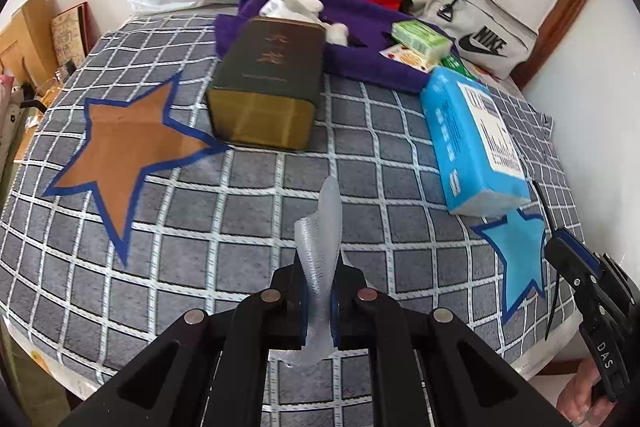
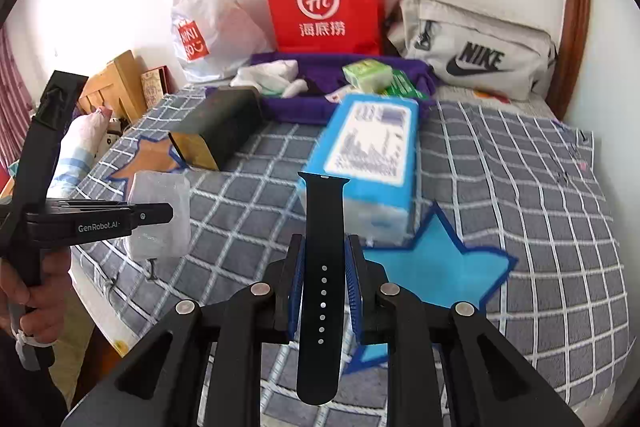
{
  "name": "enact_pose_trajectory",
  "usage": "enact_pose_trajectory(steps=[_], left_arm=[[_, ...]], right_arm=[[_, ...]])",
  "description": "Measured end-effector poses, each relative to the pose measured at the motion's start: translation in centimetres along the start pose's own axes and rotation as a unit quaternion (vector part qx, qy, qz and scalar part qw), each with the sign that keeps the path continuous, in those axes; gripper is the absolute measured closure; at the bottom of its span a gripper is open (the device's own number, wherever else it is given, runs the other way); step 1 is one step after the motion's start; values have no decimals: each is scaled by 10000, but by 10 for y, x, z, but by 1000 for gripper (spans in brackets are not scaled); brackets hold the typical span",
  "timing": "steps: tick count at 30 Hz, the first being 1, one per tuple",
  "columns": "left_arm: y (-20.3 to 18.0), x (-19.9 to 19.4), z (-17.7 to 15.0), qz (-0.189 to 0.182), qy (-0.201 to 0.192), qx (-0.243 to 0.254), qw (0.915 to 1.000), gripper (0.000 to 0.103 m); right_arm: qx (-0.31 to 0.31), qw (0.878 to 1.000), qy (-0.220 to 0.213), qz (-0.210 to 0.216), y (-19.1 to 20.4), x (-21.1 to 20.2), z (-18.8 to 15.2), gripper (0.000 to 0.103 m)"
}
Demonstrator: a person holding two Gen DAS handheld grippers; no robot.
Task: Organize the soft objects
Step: 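Lift and carry the watch strap and plastic bag toward the purple towel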
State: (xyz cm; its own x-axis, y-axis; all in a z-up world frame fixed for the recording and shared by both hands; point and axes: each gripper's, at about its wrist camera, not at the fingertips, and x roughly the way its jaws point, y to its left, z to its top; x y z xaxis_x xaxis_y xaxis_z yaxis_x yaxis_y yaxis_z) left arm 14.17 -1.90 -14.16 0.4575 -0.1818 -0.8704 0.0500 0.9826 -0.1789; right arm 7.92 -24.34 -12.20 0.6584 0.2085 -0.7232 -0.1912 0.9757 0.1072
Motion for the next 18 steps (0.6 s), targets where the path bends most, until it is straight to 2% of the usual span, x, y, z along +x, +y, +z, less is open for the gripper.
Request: enact_pose_trajectory(steps=[9,18], left_arm=[[24,-17,22,-9,-183,-218,9996,95],[26,-29,52,-38,-414,-200,9989,95]], right_arm=[[-75,9998,-177,-12,13,-9,32,83],[36,9992,-377,-118,9,-12,65,83]])
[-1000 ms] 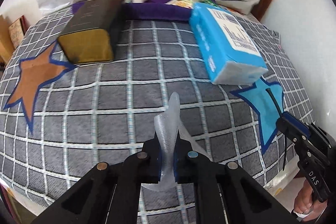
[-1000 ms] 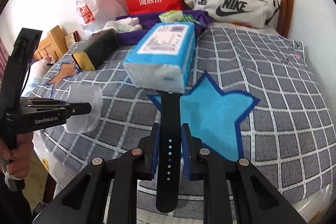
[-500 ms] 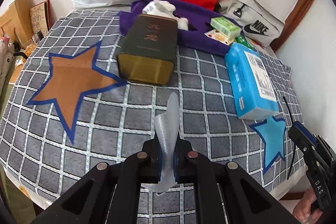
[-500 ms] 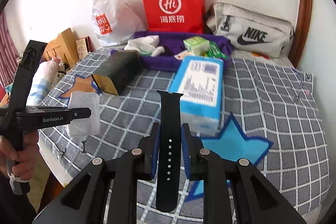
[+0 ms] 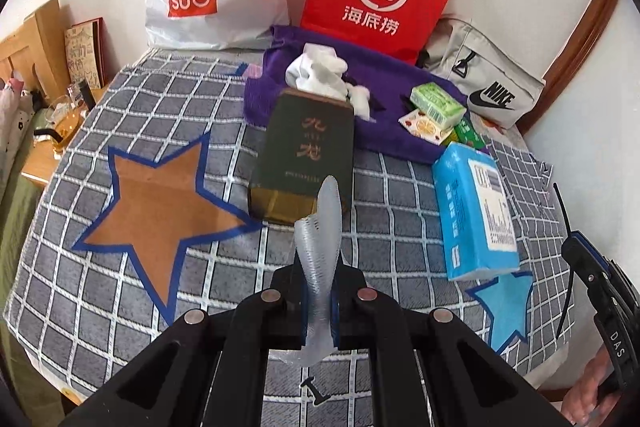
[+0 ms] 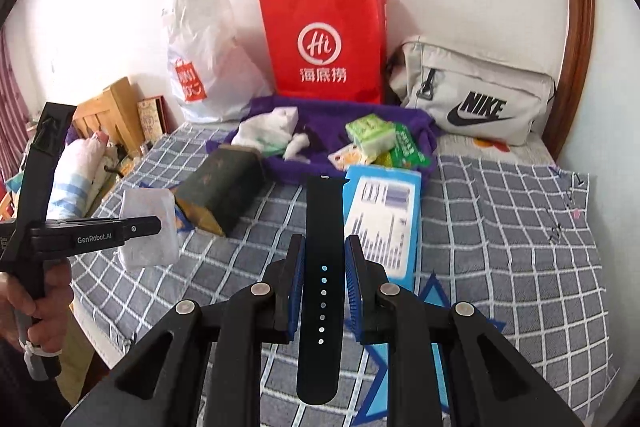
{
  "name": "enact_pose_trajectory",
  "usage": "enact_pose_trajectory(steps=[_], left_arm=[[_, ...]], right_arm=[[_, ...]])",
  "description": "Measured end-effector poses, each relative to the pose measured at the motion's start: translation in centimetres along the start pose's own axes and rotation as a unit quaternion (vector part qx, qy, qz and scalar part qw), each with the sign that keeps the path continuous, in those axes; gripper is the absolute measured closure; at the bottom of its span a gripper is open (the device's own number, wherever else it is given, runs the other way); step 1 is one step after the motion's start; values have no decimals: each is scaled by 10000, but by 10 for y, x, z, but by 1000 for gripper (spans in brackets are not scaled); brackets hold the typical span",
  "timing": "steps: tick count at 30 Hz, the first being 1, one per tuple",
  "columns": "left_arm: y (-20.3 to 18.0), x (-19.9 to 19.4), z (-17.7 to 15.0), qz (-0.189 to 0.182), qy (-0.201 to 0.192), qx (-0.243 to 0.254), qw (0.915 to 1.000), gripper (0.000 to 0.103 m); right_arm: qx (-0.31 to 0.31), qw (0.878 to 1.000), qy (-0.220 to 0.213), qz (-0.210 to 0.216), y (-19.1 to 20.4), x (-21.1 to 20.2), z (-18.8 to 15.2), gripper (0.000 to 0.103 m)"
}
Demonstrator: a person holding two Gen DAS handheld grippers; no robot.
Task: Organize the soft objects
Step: 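Lift and carry the watch strap and plastic bag toward the purple towel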
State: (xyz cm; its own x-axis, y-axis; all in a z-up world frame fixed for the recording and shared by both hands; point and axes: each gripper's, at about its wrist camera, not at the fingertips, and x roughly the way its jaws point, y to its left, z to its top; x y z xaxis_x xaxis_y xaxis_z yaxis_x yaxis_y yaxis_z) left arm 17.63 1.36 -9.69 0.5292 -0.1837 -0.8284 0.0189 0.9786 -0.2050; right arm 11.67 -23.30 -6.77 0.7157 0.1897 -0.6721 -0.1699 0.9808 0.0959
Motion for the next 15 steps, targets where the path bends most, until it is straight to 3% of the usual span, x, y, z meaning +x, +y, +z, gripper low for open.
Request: enact_pose_trajectory(steps=[15], left_arm=[[-13,9,70,20,-280,200,9994,95]], right_arm=[[207,9995,-223,-73,-26,29,57,83]])
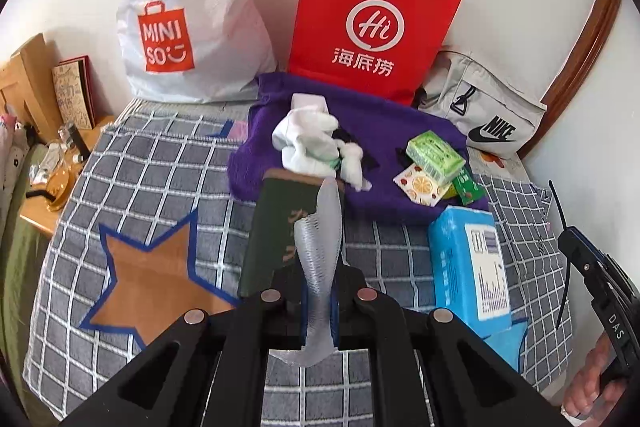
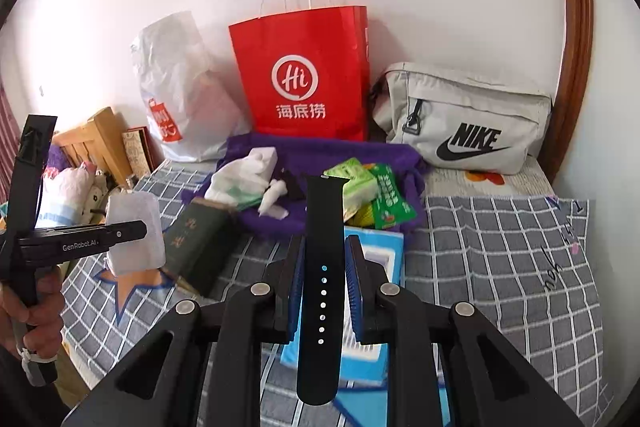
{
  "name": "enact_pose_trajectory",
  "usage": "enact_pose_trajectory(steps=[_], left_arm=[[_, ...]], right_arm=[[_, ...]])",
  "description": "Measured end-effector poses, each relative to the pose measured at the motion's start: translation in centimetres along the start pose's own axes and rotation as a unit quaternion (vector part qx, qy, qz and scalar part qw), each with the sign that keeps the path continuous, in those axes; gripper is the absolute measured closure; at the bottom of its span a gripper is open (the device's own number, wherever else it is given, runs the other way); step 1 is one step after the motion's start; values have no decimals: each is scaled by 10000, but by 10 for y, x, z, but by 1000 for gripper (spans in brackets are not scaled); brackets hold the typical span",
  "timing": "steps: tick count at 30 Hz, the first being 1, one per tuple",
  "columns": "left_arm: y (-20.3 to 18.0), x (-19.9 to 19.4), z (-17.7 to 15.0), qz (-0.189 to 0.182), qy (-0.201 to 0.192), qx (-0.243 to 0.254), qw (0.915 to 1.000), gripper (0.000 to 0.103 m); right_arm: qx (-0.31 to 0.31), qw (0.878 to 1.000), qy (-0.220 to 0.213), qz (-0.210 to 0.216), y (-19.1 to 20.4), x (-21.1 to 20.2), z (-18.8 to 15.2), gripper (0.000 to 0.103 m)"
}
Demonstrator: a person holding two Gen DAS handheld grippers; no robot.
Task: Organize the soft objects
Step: 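Lift and carry the watch strap and plastic bag toward the purple towel, then lower the watch strap and plastic bag onto the purple towel and open both grippers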
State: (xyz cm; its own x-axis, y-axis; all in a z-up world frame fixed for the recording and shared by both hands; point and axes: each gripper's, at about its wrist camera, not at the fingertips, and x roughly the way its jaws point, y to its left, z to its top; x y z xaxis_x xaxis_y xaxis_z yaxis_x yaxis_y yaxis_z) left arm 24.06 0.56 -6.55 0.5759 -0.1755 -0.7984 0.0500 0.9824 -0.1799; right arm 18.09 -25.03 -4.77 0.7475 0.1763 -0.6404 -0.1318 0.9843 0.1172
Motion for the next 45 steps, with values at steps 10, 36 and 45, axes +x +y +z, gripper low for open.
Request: enact_pose_trajectory(steps=[10,36,45], left_arm=[[-8,18,43,-32,-87,79,9999,95],[-35,108,112,-356,347,159,9986,95],[-41,143,105,-482,565,198,9970,95]], right_arm=[[96,9999,-55,31,-17,43,41,83],[385,9990,200,-141,-73,162,96,83],[267,9969,706,-231,-85,200,84,83]])
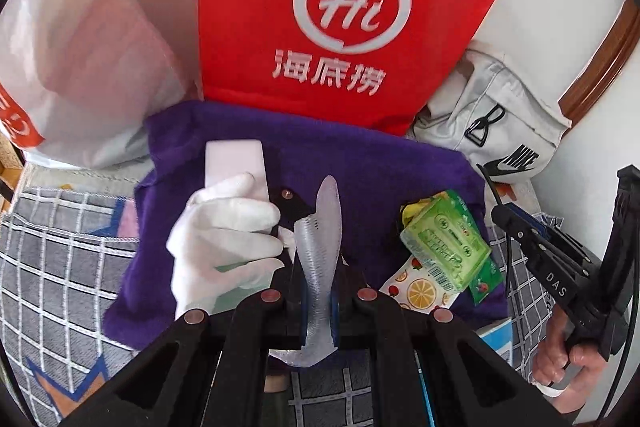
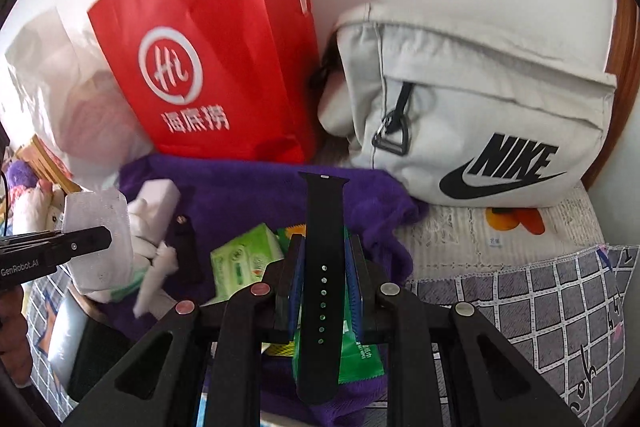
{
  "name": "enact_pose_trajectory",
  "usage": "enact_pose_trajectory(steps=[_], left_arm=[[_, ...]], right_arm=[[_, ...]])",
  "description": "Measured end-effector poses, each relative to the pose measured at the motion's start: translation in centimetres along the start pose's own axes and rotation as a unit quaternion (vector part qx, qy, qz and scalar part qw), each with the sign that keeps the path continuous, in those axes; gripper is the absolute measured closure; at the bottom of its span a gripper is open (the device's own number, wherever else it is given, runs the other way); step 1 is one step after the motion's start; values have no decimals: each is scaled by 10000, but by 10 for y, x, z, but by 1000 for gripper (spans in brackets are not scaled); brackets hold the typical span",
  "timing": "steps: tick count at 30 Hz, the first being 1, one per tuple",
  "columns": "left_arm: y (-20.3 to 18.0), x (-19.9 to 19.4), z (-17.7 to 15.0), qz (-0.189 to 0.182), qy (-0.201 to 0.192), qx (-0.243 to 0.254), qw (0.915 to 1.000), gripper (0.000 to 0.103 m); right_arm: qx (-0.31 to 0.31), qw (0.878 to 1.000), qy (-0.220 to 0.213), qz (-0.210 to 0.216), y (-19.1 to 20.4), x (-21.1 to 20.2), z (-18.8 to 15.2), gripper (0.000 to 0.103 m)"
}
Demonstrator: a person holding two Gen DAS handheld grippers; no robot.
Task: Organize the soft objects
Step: 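Lower the watch strap and plastic bag onto the purple towel and open both grippers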
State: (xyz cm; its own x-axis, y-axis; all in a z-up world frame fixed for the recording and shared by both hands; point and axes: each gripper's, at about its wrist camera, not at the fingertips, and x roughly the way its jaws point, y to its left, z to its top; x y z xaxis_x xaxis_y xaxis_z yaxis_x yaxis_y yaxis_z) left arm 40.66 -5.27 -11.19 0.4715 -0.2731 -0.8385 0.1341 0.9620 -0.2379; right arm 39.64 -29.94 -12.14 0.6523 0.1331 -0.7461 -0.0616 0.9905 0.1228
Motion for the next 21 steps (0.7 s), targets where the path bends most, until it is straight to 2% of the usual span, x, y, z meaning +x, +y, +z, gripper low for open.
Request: enact_pose_trajectory(steps=[3,14,15,19,20,21], left_arm=[[3,12,-1,-25,174,-22,9998,95],[-5,33,-2,-258,240,31,9994,95],[-5,34,-2,-290,223,7,9993,93],[-4,34,0,-140,140,-65,9998,68],[-3,32,0,-126,106,-43,9999,65],[-4,31,1,-126,83,-28,9999,58]], right_arm=[[4,10000,87,-22,-3,8,-1,83],[153,9988,441,128,-11,29,-5,83],[127,9987,477,157,-10,31,-6,83],[148,9980,573,201,-9,37,-7,82],[163,9979,583,222,-9,38,-8,80],[176,9978,588,251,-9,38,-7,75]])
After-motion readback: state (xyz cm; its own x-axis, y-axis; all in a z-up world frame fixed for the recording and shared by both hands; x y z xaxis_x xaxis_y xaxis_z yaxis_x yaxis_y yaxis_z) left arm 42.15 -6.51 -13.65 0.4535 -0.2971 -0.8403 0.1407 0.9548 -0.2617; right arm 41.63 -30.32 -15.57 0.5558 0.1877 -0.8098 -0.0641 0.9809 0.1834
